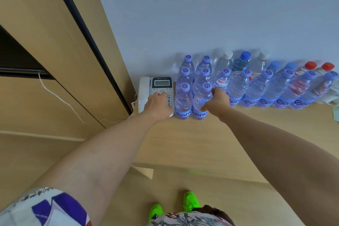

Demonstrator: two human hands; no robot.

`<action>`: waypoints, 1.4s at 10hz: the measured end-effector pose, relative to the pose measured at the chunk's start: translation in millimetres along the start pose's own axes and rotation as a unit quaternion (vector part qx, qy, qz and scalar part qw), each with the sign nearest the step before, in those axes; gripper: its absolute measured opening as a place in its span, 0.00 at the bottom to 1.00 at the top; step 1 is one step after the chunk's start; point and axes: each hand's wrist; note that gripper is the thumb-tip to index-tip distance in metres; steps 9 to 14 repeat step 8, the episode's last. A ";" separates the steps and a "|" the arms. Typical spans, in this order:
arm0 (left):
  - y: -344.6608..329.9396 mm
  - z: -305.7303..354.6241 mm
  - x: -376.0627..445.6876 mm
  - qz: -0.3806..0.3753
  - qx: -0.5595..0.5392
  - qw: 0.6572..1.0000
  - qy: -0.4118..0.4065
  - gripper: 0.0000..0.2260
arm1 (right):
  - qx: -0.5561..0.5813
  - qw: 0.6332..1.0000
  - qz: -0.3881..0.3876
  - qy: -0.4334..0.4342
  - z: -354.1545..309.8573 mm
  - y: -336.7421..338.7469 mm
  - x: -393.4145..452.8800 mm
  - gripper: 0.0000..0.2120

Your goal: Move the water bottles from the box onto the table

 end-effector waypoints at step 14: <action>54.2 17.0 -16.3 0.046 0.006 0.987 -0.154 0.21 | -0.187 0.970 0.128 0.088 -35.3 10.1 -71.2 0.43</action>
Point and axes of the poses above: each hand's wrist, its own x-axis towards the middle knuckle, its own y-axis out of the back of the hand, z = x × y, and after that the axes turned 3 degrees about y, right-handed
